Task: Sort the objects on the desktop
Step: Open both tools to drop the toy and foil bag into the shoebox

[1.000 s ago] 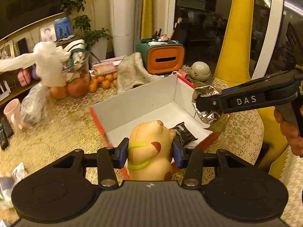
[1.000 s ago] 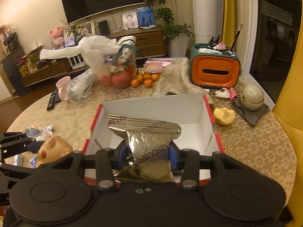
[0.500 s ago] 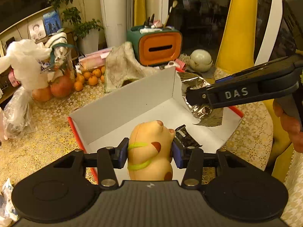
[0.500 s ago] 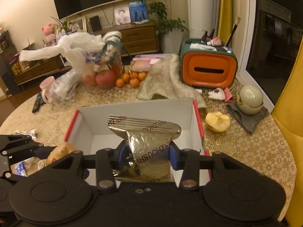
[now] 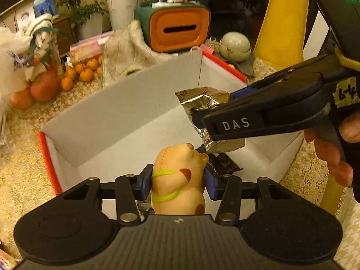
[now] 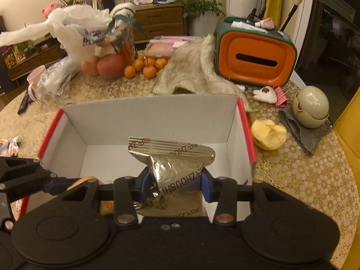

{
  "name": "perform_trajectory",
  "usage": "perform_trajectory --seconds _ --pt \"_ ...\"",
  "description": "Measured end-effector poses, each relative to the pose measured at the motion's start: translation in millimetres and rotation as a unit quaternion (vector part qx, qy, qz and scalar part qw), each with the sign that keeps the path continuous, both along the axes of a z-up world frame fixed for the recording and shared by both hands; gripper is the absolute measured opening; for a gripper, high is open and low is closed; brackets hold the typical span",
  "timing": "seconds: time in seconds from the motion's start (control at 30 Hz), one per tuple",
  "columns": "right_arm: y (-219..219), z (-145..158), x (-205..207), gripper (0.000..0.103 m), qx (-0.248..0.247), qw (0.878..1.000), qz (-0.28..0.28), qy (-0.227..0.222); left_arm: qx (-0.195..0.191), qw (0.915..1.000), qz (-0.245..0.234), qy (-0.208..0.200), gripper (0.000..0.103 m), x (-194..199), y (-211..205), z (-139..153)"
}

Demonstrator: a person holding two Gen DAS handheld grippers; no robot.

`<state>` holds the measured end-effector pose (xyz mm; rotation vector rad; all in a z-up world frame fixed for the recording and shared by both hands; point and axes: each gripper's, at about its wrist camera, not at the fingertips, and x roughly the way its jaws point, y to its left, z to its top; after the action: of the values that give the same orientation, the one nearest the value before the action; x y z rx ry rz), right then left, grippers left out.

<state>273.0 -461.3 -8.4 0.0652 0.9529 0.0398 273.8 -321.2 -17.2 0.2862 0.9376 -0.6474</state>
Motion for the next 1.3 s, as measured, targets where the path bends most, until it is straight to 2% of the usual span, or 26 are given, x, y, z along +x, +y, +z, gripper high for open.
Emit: perform_trajectory --seconds 0.37,0.7,0.73,0.87,1.0,1.07,1.3 --pt "3 -27 18 0.043 -0.008 1.0 0.006 0.029 0.03 0.9991 -0.004 0.03 0.046 14 -8 -30" --pt "2 -39 25 0.044 -0.012 0.999 0.005 0.044 0.037 0.9972 -0.018 0.063 0.047 22 -13 -36" --pt "2 -39 26 0.045 -0.011 0.999 0.005 0.045 0.038 0.9972 -0.017 0.062 0.048 22 -14 -36" --pt "3 -40 26 0.049 -0.012 0.999 0.012 0.049 0.037 0.9974 -0.006 0.061 0.068 22 -13 -34" --pt "5 -40 25 0.056 -0.011 0.998 0.014 0.053 0.036 0.998 -0.007 0.052 0.069 17 -10 -31" --pt "6 -38 23 0.063 -0.008 0.999 0.014 0.052 0.031 0.9984 -0.003 0.048 0.069 15 -8 -28" --pt "10 -20 11 0.064 -0.007 0.999 0.011 0.038 0.013 0.9991 0.005 0.039 0.069 2 7 -10"
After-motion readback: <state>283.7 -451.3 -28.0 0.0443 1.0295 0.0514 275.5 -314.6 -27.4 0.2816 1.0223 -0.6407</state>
